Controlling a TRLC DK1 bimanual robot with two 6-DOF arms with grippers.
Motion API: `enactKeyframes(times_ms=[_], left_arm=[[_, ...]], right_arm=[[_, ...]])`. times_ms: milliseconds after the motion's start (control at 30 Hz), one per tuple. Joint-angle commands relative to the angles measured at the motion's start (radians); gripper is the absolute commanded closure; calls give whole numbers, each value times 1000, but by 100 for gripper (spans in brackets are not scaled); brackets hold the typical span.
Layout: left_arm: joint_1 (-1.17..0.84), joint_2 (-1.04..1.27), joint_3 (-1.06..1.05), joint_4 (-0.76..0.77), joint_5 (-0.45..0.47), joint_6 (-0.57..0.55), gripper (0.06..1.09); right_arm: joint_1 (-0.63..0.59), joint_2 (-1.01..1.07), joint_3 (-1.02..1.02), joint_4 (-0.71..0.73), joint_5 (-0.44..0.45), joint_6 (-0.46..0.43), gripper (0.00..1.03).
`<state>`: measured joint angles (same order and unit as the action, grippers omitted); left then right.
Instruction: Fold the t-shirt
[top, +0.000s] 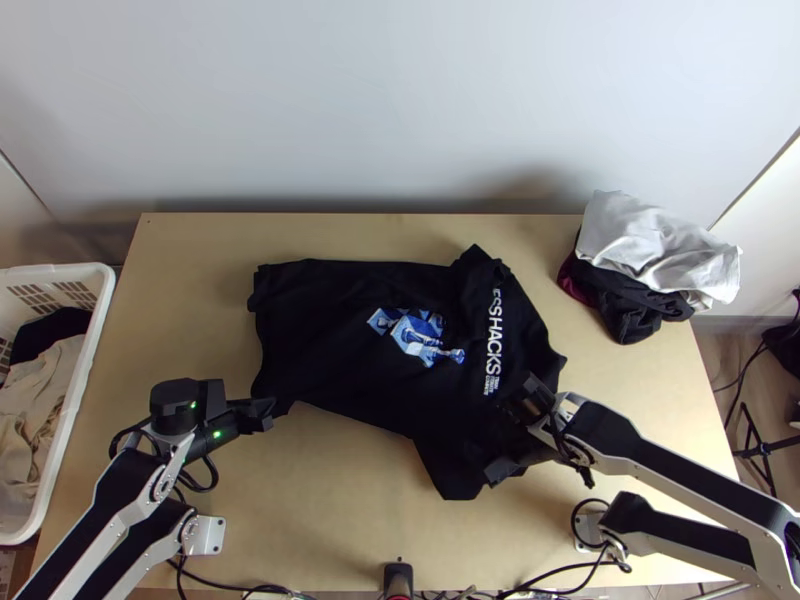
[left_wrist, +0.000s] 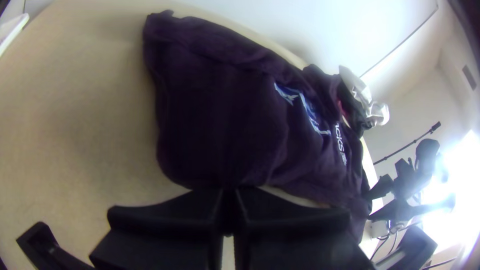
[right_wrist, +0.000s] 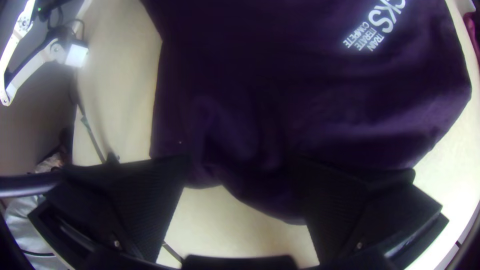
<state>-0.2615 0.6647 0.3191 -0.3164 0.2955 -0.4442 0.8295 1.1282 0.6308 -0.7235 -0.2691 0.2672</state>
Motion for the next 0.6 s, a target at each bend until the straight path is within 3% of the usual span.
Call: enactKeyframes(times_ms=[0,33,67,167,200,567], left_arm=[[13,-39,-18,-20,-1,10,105],[13,-45,-22,-20,-1,10,105],[13,-48,-23,-20,-1,10,105],[13,-48,-25,-20,-1,10,105],[13,-48,-25,-20,1,10,105],[47,-50,1,-36,5,16,105]], right_arm=[[25,-8,-2,-27,7,-22,15],[25,-18,-2,-27,10,-33,19],[30,-28,0,-27,19,-45,31],[63,-45,1,22,67,-49,93],[68,-45,0,32,79,-51,100],[33,-108,61,2,116,-94,100]])
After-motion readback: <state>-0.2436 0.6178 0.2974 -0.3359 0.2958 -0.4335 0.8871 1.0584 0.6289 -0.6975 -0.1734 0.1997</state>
